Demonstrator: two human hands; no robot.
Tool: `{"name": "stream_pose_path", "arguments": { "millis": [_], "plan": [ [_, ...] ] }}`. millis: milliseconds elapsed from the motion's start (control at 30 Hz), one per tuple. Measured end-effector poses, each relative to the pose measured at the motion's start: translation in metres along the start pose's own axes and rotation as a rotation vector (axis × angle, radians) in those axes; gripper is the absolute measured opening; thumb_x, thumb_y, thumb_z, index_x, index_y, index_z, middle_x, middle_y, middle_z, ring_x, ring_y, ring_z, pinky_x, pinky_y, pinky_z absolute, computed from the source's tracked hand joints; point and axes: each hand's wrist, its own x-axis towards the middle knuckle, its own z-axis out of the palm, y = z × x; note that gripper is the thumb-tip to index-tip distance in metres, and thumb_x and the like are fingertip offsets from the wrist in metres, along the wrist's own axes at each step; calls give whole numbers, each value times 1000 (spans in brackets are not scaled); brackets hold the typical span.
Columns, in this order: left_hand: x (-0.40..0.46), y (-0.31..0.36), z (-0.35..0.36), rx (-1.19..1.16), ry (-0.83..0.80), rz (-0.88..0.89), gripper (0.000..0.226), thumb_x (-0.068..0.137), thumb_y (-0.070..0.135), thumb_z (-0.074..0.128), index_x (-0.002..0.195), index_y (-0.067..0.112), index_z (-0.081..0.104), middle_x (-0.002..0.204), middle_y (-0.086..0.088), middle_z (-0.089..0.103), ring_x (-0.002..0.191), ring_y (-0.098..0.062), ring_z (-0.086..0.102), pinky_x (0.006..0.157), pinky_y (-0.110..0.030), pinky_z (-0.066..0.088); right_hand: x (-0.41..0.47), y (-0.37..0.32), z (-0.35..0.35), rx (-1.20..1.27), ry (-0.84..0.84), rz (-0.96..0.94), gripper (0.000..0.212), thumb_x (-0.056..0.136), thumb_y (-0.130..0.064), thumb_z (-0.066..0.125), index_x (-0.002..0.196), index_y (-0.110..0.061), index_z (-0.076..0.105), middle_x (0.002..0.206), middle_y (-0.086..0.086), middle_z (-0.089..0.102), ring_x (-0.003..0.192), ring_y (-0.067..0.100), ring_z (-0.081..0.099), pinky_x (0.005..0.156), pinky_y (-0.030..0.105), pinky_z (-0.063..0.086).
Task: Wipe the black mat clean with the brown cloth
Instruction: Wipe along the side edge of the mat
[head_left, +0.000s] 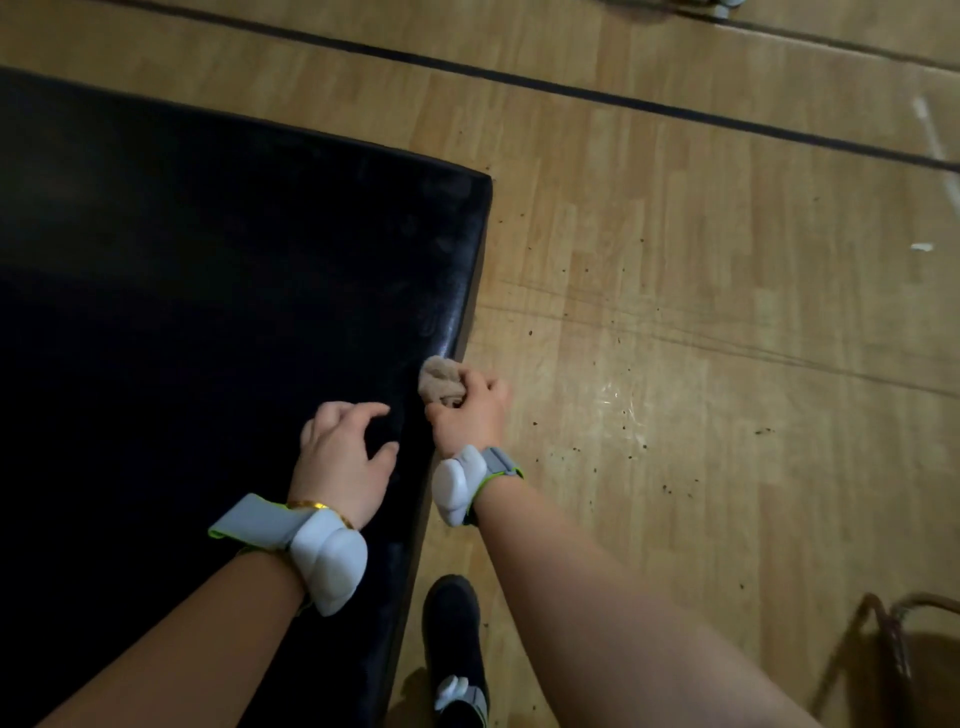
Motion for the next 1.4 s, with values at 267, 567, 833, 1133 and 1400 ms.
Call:
{"name": "stream_pose_path", "arguments": {
  "millis": [267,567,833,1133,1400],
  "plan": [
    [-1,-14,-5,17,-13,-21,36,90,21,59,125,23,54,129,0,41,125,-20,31,97,-30,32,-4,3,-6,104,-109,-50,25,86,-17,62,100,-38,64,119,-1,34,90,-1,46,80,3,35],
    [-3,-15,-6,41,-19,2,34,88,20,61,122,22,58,126,-3,44,122,-23,35,99,-30,31,-59,38,14,-64,-38,-113,29,78,-9,64,101,-26,67,107,-2,40,90,10,49,90,19,43],
    [-10,-17,0,57,-38,9,33,89,21,60,122,23,58,126,-1,44,123,-23,33,99,-33,32,-19,23,2,-23,20,-79,31,83,3,49,107,-15,56,115,4,37,99,21,51,88,26,43],
    [-21,-17,4,73,-58,15,34,87,19,62,121,21,59,125,-4,45,121,-24,35,99,-32,32,-97,69,19,-163,-75,-173,35,75,5,51,97,-19,63,106,-5,35,101,22,49,93,33,45],
    [-29,-23,-3,80,-28,27,33,90,21,59,122,23,57,126,-1,43,122,-21,34,98,-29,31,-29,31,8,-64,22,-54,43,79,12,39,111,-16,51,119,8,42,118,31,47,91,26,39]
  ]
}}
